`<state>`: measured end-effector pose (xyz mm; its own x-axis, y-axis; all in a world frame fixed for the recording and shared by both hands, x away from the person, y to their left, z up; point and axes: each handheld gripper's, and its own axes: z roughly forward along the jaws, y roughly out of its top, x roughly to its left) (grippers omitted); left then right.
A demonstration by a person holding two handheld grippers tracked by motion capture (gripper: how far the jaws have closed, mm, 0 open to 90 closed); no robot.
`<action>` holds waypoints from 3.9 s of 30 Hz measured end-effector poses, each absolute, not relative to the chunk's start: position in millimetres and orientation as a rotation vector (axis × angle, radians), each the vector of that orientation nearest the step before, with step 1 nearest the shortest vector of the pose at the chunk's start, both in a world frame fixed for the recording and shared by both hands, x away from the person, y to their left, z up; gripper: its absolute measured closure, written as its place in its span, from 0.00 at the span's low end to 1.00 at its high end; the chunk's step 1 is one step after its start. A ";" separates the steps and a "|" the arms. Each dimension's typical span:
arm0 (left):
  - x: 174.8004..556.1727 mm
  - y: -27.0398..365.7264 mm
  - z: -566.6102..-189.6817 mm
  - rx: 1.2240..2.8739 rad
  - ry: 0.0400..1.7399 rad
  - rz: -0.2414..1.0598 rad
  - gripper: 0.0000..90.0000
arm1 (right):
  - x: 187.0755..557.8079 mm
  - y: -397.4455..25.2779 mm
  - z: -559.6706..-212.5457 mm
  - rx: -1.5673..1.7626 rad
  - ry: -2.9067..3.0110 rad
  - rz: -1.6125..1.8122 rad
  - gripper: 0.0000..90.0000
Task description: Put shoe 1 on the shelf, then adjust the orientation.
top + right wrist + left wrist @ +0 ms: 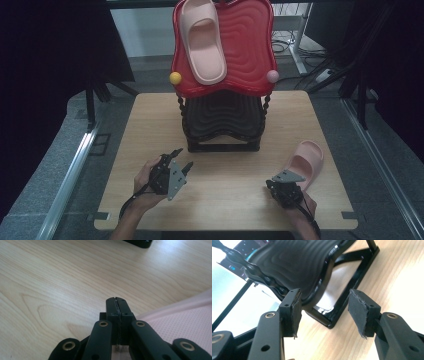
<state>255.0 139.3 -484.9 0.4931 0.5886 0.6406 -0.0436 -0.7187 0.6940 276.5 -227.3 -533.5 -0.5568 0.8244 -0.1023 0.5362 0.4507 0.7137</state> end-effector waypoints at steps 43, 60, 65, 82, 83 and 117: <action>257.3 142.6 -514.7 2.147 0.516 1.119 0.47 | 238.3 -320.0 -520.6 1.202 2.158 0.959 1.00; 259.2 142.0 -518.2 2.160 0.526 1.103 0.46 | 276.4 -333.6 -476.8 0.974 2.061 0.886 0.74; 260.3 141.5 -518.1 2.162 0.531 1.094 0.46 | 284.6 -344.7 -475.9 0.932 2.024 0.813 0.72; 262.5 142.6 -518.9 2.164 0.540 1.079 0.46 | 307.9 -344.9 -501.0 0.723 1.963 0.579 0.71; 262.6 143.0 -518.6 2.162 0.540 1.079 0.46 | 309.4 -344.3 -502.0 0.714 1.962 0.569 0.71; 264.2 149.3 -515.0 2.148 0.560 1.085 0.46 | 284.9 -304.0 -510.6 0.437 1.713 0.384 0.93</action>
